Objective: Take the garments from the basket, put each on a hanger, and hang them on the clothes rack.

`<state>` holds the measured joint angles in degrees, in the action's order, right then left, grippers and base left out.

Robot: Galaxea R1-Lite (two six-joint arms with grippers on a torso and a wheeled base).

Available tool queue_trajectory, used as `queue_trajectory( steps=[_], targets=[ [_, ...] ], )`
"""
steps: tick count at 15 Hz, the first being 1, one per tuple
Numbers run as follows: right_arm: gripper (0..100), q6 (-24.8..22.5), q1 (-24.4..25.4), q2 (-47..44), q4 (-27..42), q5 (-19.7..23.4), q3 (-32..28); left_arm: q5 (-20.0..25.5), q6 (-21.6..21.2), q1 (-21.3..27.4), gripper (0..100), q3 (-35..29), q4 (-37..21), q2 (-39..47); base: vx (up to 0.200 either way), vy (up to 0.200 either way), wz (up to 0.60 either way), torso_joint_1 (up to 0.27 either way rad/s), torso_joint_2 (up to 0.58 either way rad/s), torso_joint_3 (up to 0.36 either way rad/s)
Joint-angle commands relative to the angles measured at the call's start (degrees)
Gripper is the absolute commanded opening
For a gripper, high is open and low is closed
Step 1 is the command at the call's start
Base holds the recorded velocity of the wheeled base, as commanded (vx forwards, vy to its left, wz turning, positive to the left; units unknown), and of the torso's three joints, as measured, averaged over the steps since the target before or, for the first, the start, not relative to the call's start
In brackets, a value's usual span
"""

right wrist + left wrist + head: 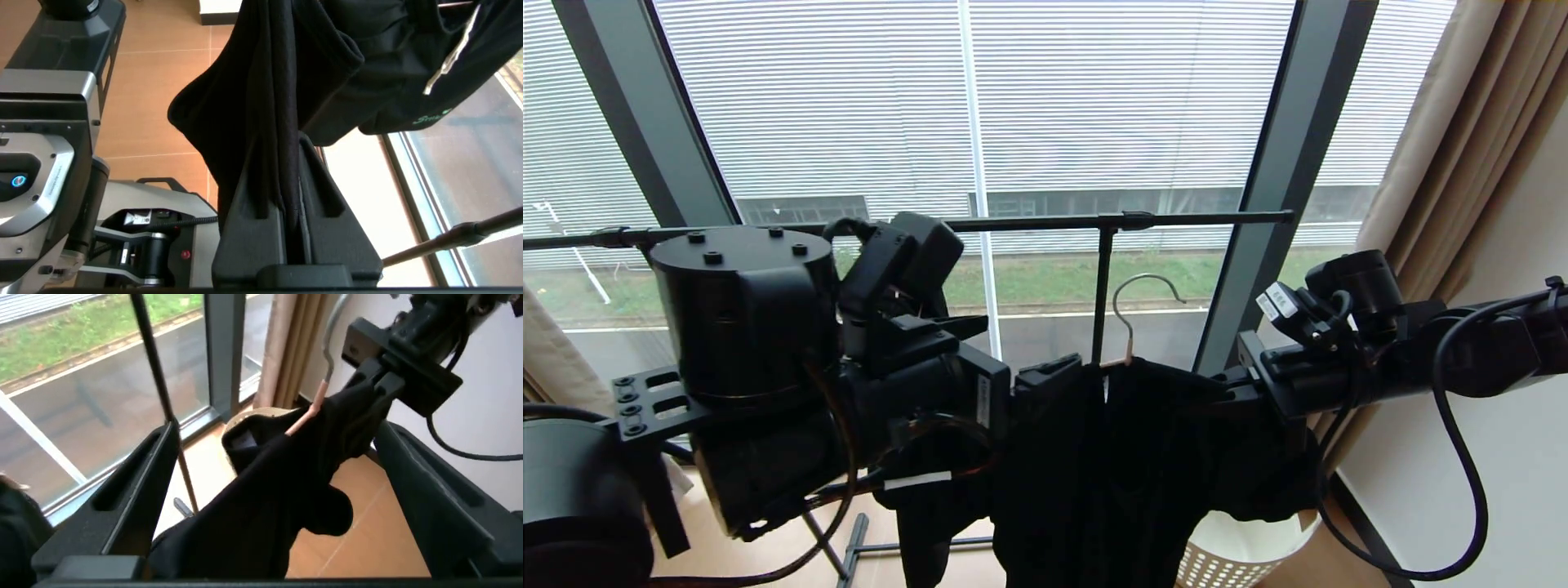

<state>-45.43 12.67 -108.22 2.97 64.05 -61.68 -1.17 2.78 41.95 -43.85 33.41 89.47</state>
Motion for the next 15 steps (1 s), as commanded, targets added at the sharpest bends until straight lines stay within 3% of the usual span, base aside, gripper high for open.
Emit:
queue_trajectory(
  steps=[1,2,4,7,10,15],
  targets=[
    [0,-0.09,-0.63,0.02,-0.07,0.02,-0.19,3.10,-0.14,-5.74,100,4.39,-0.46,-4.56,0.000,0.000,0.00,0.000,0.00,0.000],
    [0,-0.01,-1.50,0.02,-1.48,-0.06,-0.10,12.77,-0.32,-11.54,100,9.48,-0.37,-5.97,0.000,0.000,0.00,0.000,0.00,0.000],
    [0,-0.01,-2.12,0.55,-2.36,-0.06,0.34,25.34,-0.41,-19.71,100,13.79,-0.02,-5.88,0.000,0.000,0.00,0.000,0.00,0.000],
    [0,-0.09,-2.56,0.81,-2.36,0.02,0.34,36.24,-0.49,-26.48,100,18.10,3.50,-4.39,0.000,0.000,0.00,0.000,0.00,0.000],
    [0,-0.18,-2.56,1.52,-2.54,0.37,0.78,37.29,-0.58,-29.12,100,20.91,13.08,2.38,0.000,0.000,0.00,0.000,0.00,0.000],
    [0,-0.27,-3.96,3.19,-4.12,1.78,1.66,37.47,-0.41,-29.29,100,26.62,32.15,12.22,0.000,0.000,0.00,0.000,0.00,0.000]
  ],
)
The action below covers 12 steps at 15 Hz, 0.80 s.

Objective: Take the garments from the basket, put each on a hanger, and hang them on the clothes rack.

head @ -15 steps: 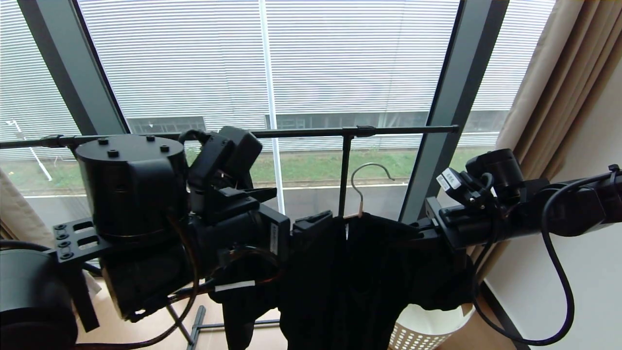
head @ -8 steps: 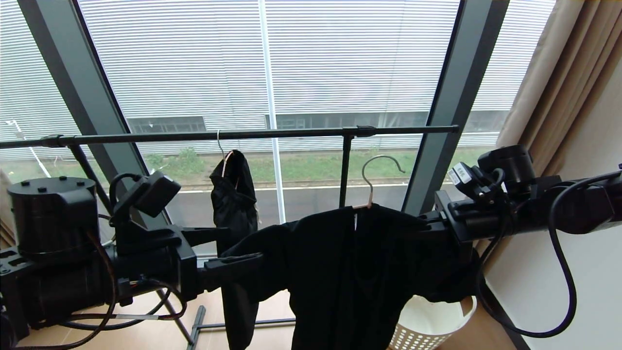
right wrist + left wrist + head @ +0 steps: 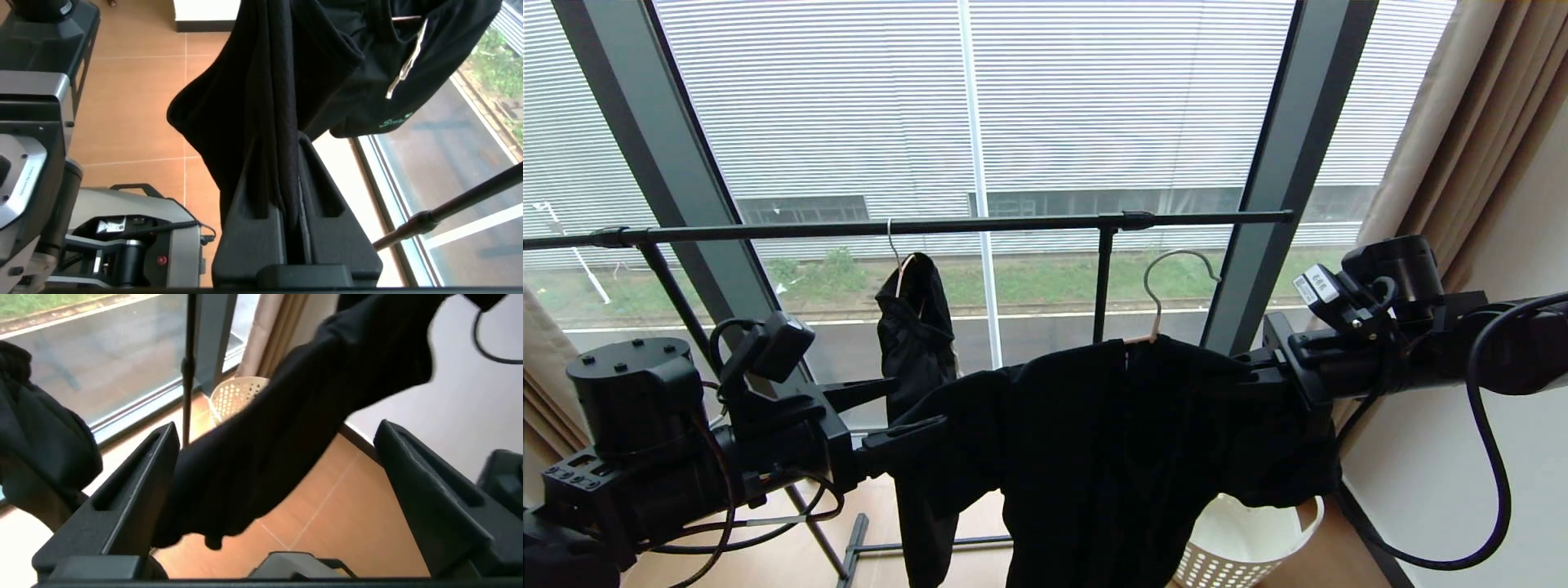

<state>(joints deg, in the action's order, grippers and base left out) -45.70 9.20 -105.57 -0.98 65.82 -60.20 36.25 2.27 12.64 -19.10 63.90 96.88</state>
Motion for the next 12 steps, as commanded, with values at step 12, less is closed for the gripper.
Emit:
queue_trajectory(
  steps=[12],
  targets=[
    [0,-0.09,-1.65,2.04,-0.43,1.68,2.45,0.13,0.37,-0.07,100,2.49,5.35,7.01,0.000,0.000,0.00,0.000,0.00,0.000]
  ],
)
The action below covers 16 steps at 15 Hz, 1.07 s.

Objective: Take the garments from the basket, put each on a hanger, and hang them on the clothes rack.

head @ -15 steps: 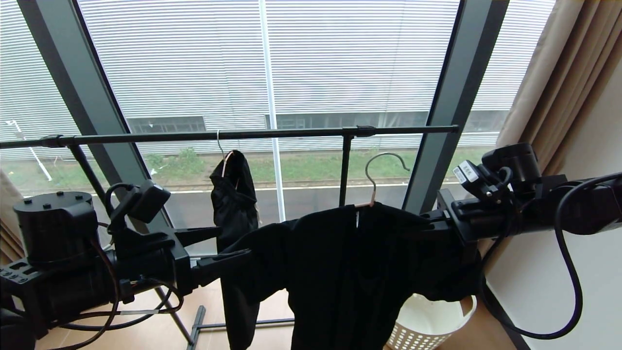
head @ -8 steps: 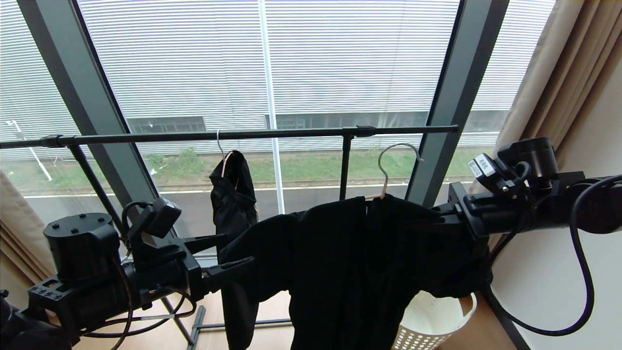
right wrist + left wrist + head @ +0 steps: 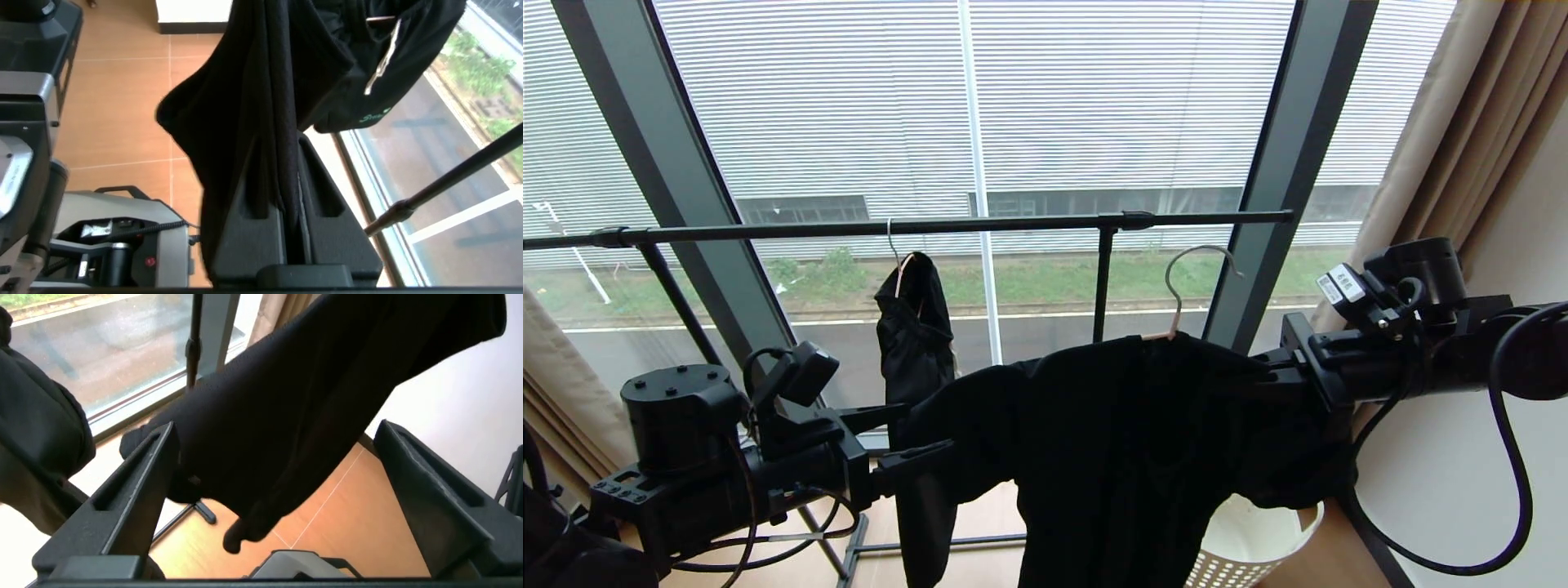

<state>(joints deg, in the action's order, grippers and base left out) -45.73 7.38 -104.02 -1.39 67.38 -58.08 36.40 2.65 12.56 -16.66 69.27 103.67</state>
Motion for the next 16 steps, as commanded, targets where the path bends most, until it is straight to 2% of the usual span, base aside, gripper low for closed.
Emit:
queue_trajectory(
  steps=[1,11,12,16],
  targets=[
    [0,-0.06,0.18,0.66,-0.02,0.56,0.60,-0.01,-0.01,0.01,100,-0.12,-0.01,0.48,0.000,0.000,0.00,0.000,0.00,0.000],
    [0,-0.42,0.10,2.77,-0.10,2.06,2.00,-0.01,-0.10,1.68,100,-2.32,-0.01,2.77,0.000,0.000,0.00,0.000,0.00,0.000],
    [0,-0.50,-0.08,2.77,-0.10,2.06,2.00,-0.01,-0.10,1.68,0,-2.32,-0.01,2.85,0.000,0.000,0.00,0.000,0.00,0.000],
    [0,-0.50,-1.57,2.68,-0.10,2.06,1.83,-0.10,-0.18,1.51,0,-1.88,-0.01,2.68,0.000,0.000,0.00,0.000,0.00,0.000]
  ],
)
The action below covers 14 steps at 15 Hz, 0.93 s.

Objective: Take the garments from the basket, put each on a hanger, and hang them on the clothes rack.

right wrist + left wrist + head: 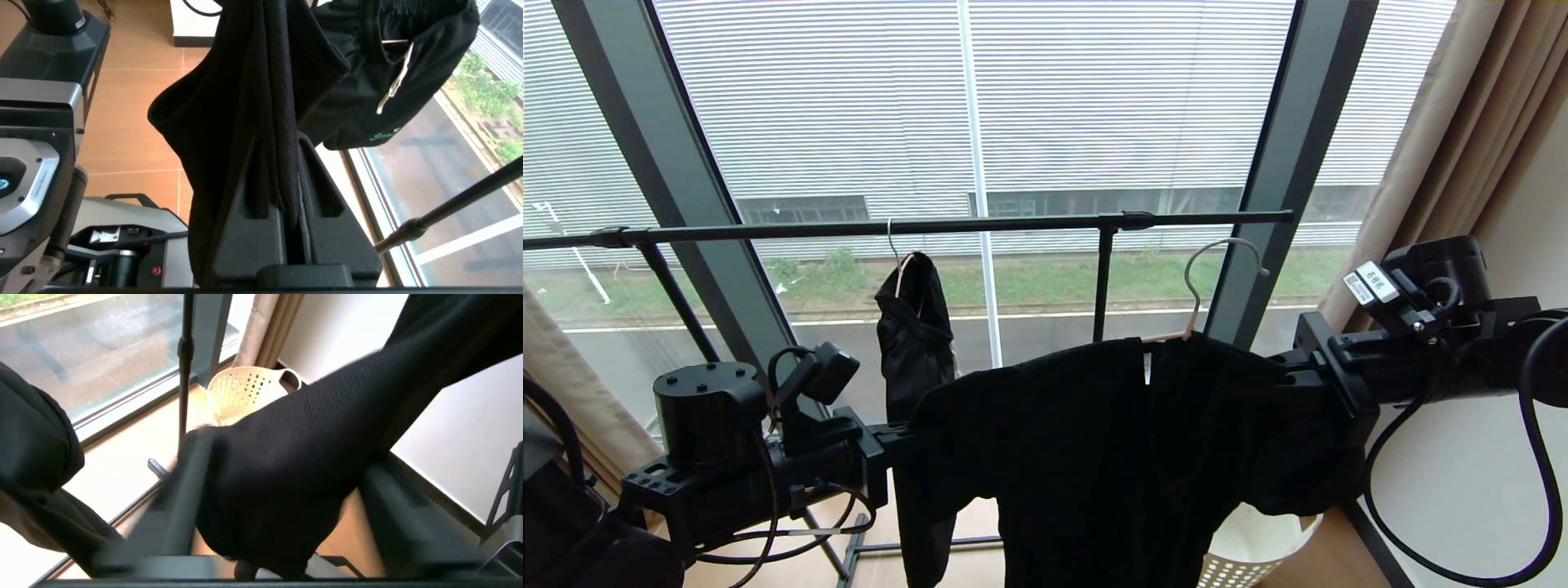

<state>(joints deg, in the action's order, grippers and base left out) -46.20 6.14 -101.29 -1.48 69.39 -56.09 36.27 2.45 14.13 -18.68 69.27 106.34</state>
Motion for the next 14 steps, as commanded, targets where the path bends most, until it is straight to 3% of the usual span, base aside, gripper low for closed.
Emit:
queue_trajectory(
  steps=[1,14],
  targets=[
    [0,-0.03,-0.78,-0.05,-0.02,0.04,-0.25,-0.06,0.01,-0.15,0,0.04,0.08,0.01,0.000,0.000,0.00,0.000,0.00,0.000],
    [0,0.06,-4.12,-0.22,-2.04,0.04,-0.51,0.03,0.19,-1.74,0,-0.84,0.17,0.27,0.000,0.000,0.00,0.000,0.00,0.000]
  ],
)
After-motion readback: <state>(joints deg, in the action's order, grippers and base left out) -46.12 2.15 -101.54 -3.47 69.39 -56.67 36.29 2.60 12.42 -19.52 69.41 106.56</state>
